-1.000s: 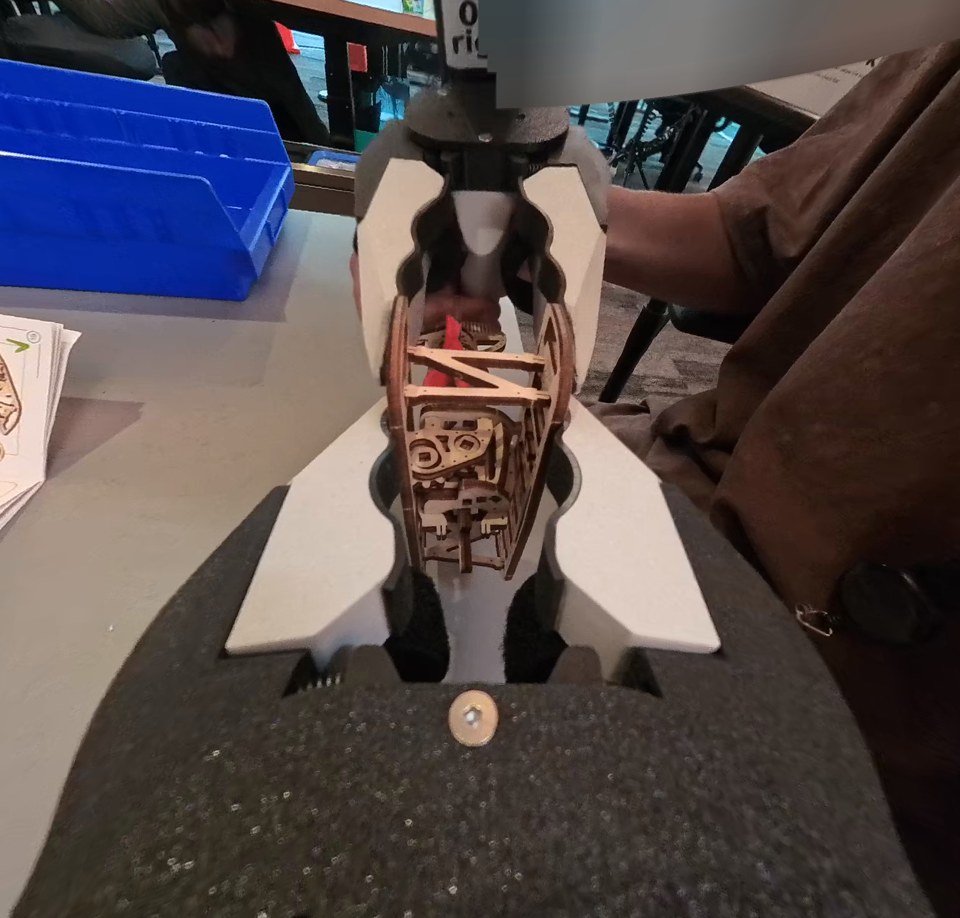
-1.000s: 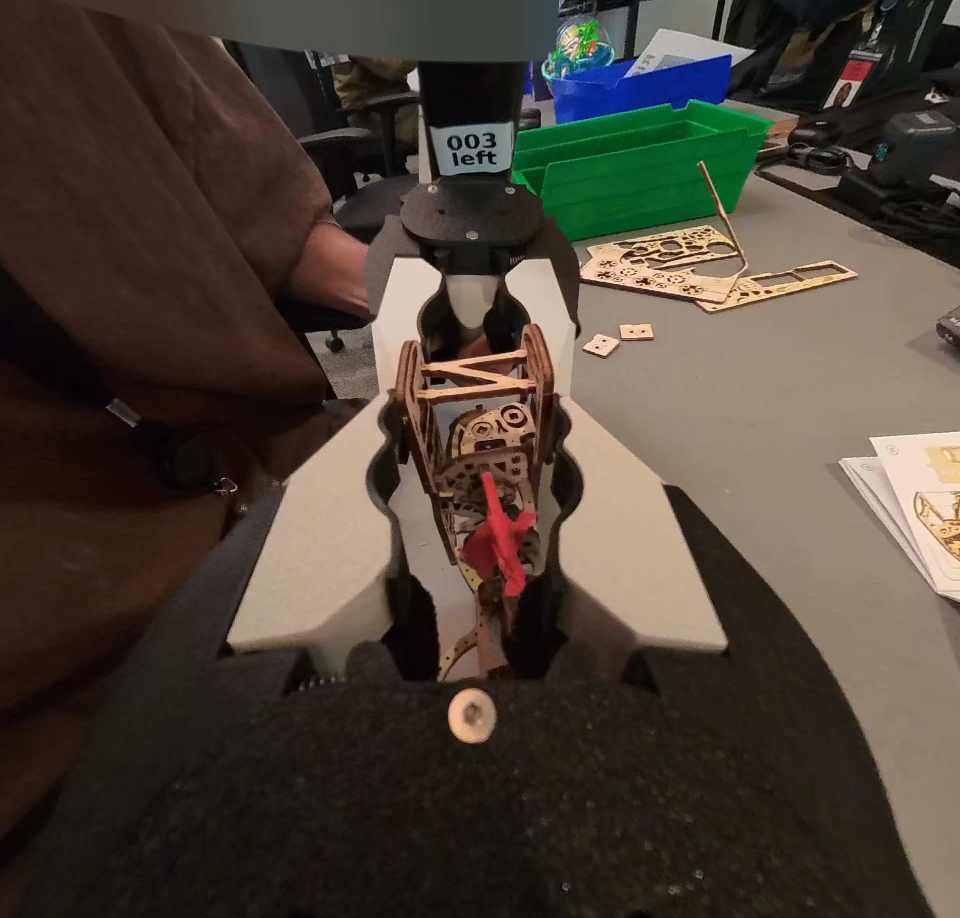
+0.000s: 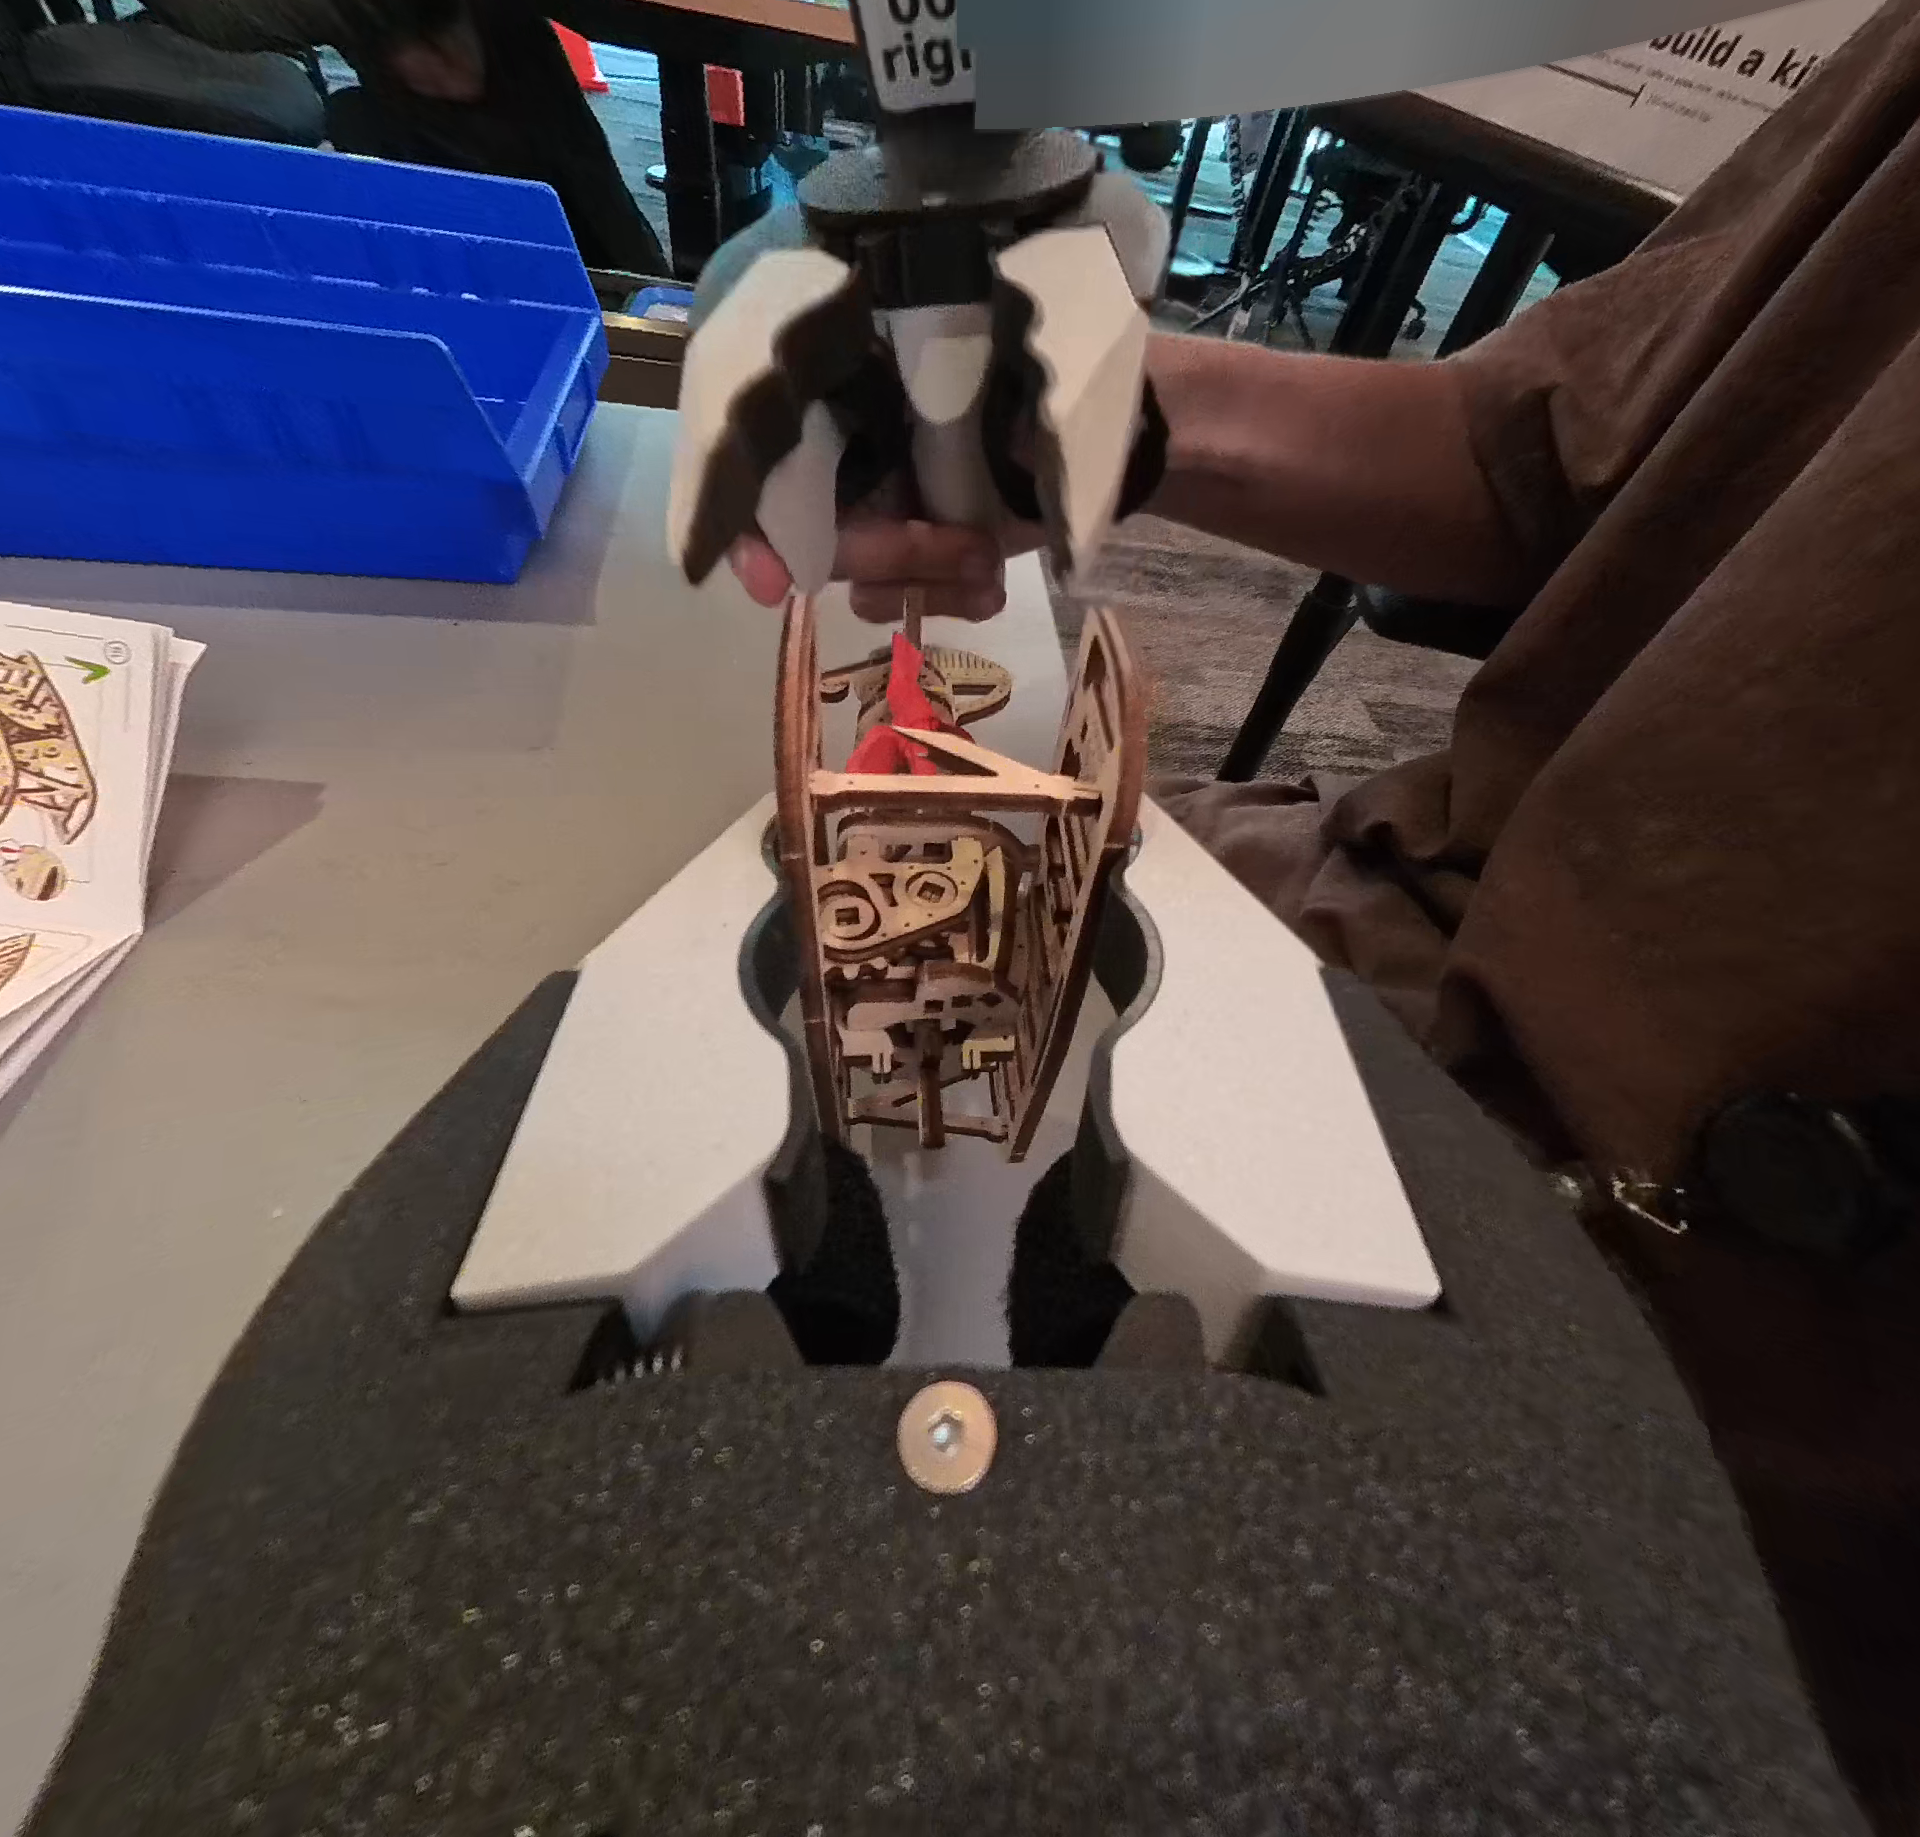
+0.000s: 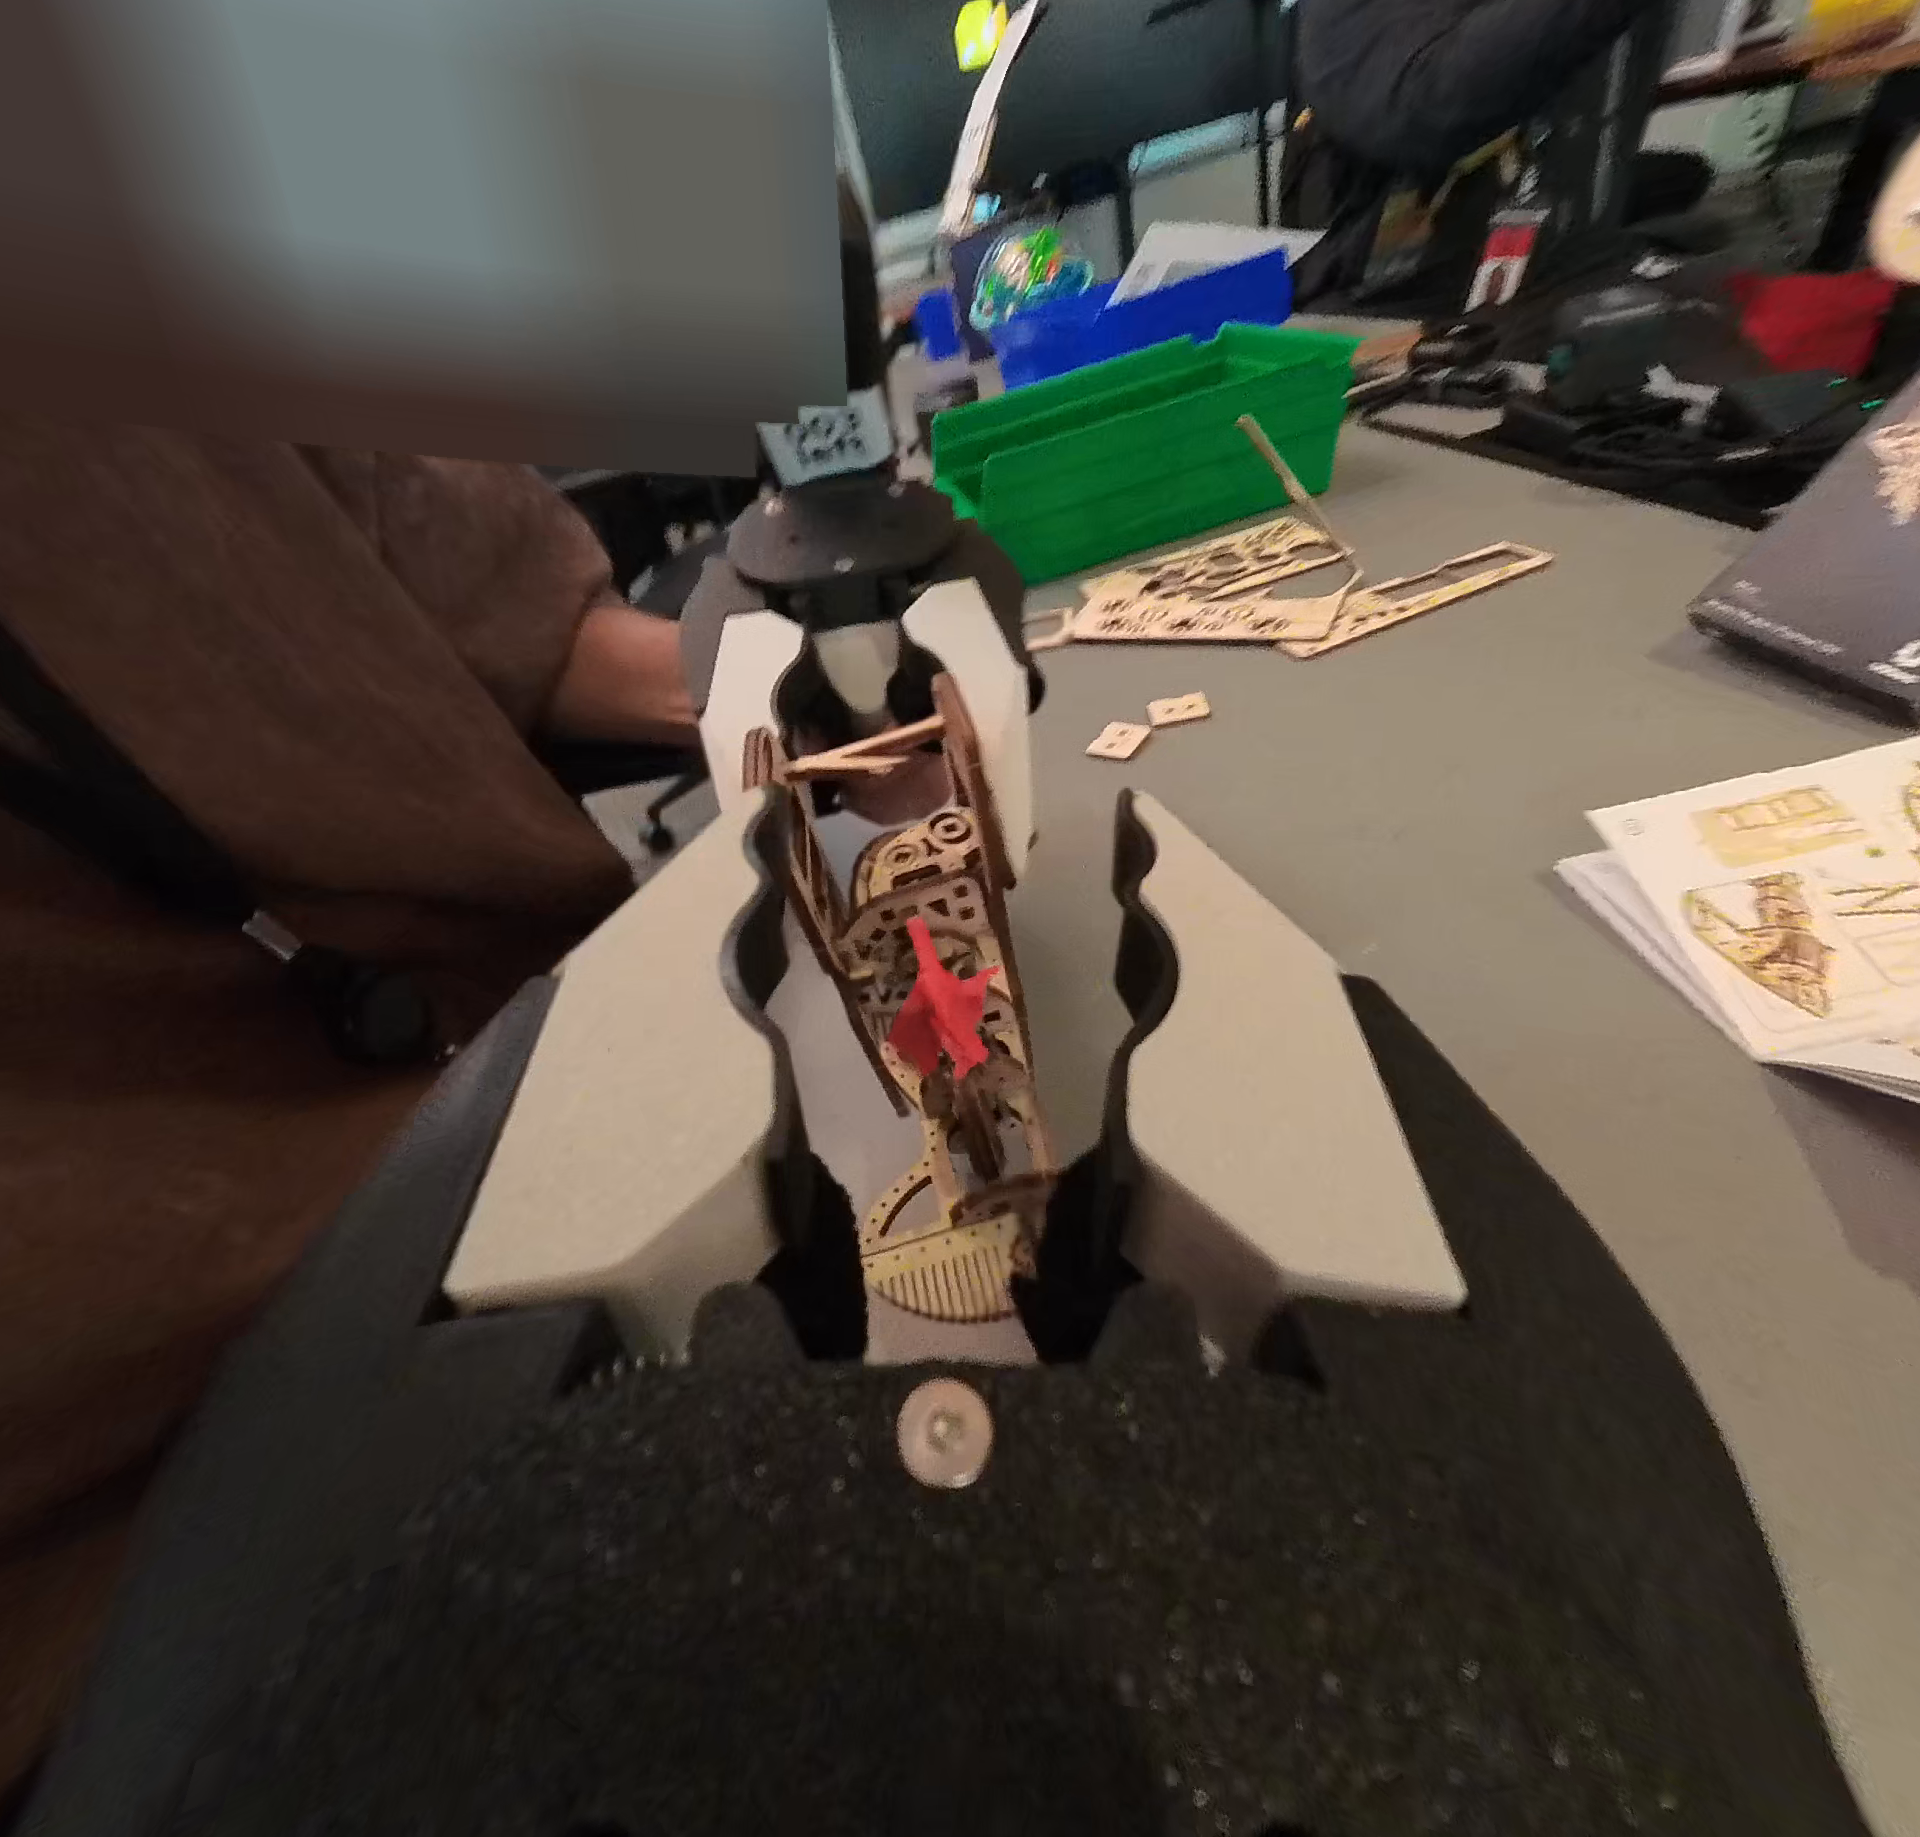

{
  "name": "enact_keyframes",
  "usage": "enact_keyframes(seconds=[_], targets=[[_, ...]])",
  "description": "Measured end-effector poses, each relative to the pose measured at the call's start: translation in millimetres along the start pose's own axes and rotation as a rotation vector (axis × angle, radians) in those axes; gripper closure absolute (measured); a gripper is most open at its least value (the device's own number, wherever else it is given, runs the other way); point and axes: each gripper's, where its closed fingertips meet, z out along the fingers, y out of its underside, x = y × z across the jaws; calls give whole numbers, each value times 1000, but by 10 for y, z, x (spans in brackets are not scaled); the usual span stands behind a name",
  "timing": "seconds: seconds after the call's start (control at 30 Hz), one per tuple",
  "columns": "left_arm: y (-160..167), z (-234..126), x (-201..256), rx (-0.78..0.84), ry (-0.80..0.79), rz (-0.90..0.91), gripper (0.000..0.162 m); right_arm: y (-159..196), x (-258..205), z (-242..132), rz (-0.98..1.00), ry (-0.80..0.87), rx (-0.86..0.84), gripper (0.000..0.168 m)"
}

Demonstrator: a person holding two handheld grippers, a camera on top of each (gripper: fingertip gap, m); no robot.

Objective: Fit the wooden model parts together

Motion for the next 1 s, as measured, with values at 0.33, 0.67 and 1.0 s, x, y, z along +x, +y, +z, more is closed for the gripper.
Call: enact_keyframes(seconds=[0.33,0.67,1.0], targets=[[7,-83,-215,-13,-138,96,110,-48,238,-317,165,100,121,109],[71,62,48,-52,-6,19,110,204,-174,320,-43,-2,-179,96],[131,95,70,-73,29,-70,110,258,-225,418,-53,-57,-190,117]])
